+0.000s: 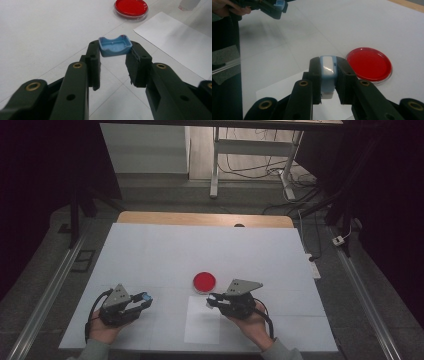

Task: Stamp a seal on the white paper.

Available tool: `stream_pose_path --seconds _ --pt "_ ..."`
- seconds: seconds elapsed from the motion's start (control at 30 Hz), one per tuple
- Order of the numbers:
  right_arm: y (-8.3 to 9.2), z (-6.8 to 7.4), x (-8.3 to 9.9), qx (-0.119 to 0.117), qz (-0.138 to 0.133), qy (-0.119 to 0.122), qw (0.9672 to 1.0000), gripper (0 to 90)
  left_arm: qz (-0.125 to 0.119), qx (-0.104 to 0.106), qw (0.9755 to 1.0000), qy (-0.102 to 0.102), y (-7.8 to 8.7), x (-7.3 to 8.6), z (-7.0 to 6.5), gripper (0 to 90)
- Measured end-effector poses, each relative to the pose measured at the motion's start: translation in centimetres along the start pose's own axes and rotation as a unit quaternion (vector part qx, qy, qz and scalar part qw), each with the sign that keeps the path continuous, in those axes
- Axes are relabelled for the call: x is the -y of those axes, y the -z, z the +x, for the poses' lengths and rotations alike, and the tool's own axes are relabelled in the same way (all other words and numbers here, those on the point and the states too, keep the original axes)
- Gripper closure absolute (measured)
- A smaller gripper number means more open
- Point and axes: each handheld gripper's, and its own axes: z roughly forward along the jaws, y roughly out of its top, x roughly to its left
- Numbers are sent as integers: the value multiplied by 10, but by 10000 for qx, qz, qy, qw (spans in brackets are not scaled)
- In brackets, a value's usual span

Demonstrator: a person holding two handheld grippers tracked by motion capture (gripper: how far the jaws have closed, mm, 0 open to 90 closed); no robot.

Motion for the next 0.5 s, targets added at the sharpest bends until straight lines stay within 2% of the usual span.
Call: stream_pose_path --seconds 0.27,0.5 --pt "-8 8 4 -158 155 94 9997 752 8 -5 10000 2 0 0 0 649" --pt "-12 10 5 -200 219 105 9995 752 8 0 10000 7 -1 0 0 649"
